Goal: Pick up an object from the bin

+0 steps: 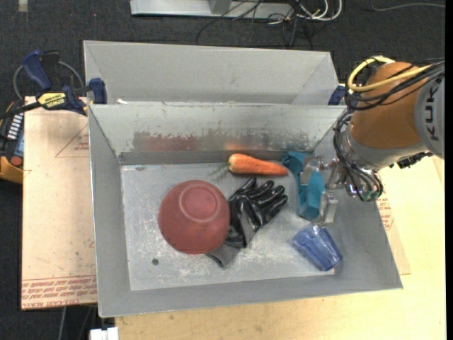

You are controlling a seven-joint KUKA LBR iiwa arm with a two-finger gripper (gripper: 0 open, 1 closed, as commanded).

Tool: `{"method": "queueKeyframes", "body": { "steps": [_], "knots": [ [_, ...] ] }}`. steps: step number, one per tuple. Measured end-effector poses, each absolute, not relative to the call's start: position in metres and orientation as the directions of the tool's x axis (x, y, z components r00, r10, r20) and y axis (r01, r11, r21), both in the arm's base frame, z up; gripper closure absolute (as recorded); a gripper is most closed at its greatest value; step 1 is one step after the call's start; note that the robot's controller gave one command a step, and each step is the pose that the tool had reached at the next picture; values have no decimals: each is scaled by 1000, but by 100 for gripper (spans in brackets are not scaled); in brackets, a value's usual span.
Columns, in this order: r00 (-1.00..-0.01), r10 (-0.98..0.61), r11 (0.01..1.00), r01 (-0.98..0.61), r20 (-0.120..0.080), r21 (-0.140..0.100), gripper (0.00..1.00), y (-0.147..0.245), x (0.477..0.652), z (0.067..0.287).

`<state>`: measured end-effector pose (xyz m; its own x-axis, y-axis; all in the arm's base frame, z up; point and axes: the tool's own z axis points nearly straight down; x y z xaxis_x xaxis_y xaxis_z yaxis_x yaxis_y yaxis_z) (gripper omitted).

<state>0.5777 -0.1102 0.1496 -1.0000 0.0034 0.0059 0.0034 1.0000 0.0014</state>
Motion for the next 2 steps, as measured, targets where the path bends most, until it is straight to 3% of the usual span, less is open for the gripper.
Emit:
{"method": "queueKeyframes", "body": {
  "steps": [1,2],
  "knots": [
    [-1000,0,1000,0,-2,0,0,-110,580,154],
    [-971,-238,971,-238,-2,2,0,-22,631,90]
  ]
}}
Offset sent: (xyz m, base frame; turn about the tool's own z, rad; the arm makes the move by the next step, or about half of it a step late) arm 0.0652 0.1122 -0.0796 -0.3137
